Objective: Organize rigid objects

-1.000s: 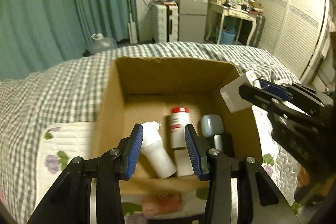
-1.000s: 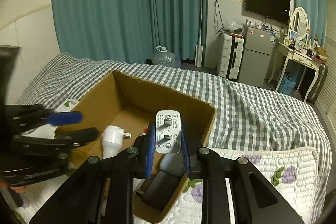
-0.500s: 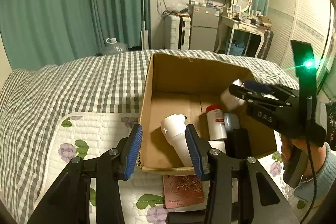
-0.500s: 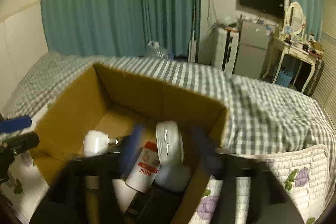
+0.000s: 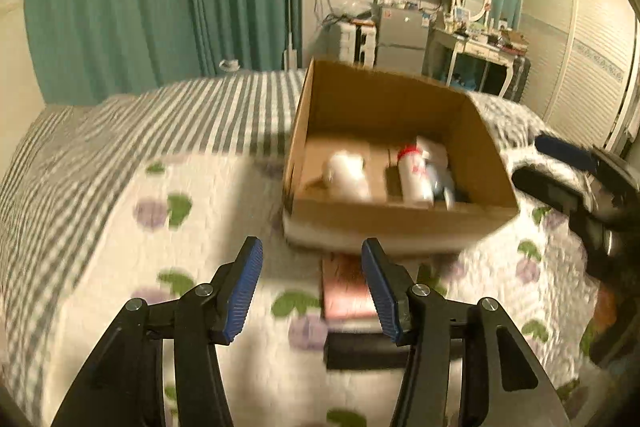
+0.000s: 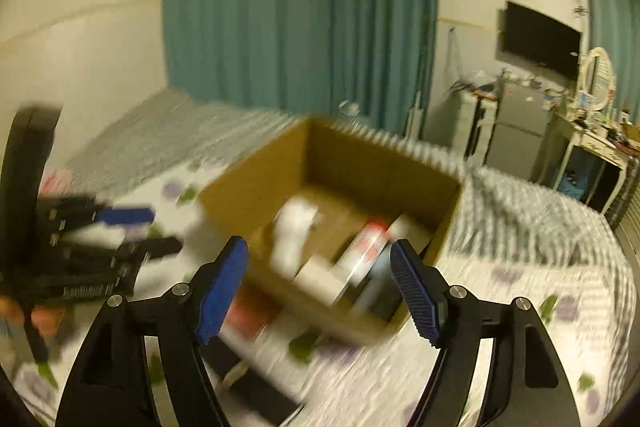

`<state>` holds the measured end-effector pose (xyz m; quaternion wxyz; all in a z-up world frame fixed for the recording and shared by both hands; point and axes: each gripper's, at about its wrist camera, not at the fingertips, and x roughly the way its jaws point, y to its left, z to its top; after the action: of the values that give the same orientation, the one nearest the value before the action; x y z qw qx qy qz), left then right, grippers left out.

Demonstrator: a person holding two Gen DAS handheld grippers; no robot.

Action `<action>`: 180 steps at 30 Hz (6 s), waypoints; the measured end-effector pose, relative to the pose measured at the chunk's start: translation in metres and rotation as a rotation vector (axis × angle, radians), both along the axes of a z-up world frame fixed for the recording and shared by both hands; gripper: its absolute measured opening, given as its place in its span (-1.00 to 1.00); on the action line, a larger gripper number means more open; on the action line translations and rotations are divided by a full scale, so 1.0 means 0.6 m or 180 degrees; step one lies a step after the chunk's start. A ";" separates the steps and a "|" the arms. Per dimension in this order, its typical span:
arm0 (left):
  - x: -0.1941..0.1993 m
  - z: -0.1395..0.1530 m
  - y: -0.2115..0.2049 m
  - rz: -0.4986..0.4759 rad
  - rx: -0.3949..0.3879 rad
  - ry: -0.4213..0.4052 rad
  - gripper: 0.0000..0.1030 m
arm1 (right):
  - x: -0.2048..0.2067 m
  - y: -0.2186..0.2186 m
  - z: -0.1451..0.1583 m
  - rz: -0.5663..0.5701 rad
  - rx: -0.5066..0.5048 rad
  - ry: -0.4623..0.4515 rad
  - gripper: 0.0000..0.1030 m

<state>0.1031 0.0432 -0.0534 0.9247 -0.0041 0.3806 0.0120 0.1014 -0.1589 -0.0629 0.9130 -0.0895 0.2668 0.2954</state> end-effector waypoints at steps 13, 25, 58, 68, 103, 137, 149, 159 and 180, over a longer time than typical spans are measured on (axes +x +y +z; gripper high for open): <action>-0.066 -0.099 0.017 0.0143 0.0037 0.0390 0.06 | -0.029 0.131 -0.215 0.0625 -0.1111 0.0800 0.43; -0.063 -0.087 0.025 0.0265 0.0040 0.0312 0.06 | -0.050 0.119 -0.202 0.0490 -0.0949 0.0880 -0.29; 0.075 -0.167 -0.067 -0.0105 -0.0090 0.0886 0.24 | 0.040 -0.124 -0.136 -0.1169 -0.0051 0.1298 -0.63; 0.087 -0.164 -0.073 -0.0077 0.0099 0.0719 0.31 | 0.037 -0.125 -0.139 -0.1173 -0.0062 0.1346 -0.63; 0.003 0.062 -0.082 -0.0301 -0.0251 -0.0271 0.39 | 0.064 -0.095 0.106 -0.0765 0.0227 0.0383 -0.63; 0.172 0.037 -0.047 -0.0172 0.0007 -0.0213 0.44 | 0.235 0.009 0.022 -0.0275 -0.0210 0.0595 -0.63; 0.181 0.026 0.010 0.0024 -0.0085 -0.0222 0.44 | 0.281 0.123 -0.042 0.0031 -0.0657 0.0645 -0.63; 0.172 0.032 0.001 0.0016 -0.0051 -0.0243 0.44 | 0.265 0.090 0.002 -0.0161 -0.0454 0.0559 -0.43; -0.028 0.170 -0.062 0.0060 0.0228 -0.1423 0.48 | -0.002 -0.090 0.153 -0.1176 0.0338 -0.0457 1.00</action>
<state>0.0860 0.0063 0.0487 0.9854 0.0226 0.1655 0.0328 0.1001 -0.2128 0.0287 0.9718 -0.0116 0.1970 0.1294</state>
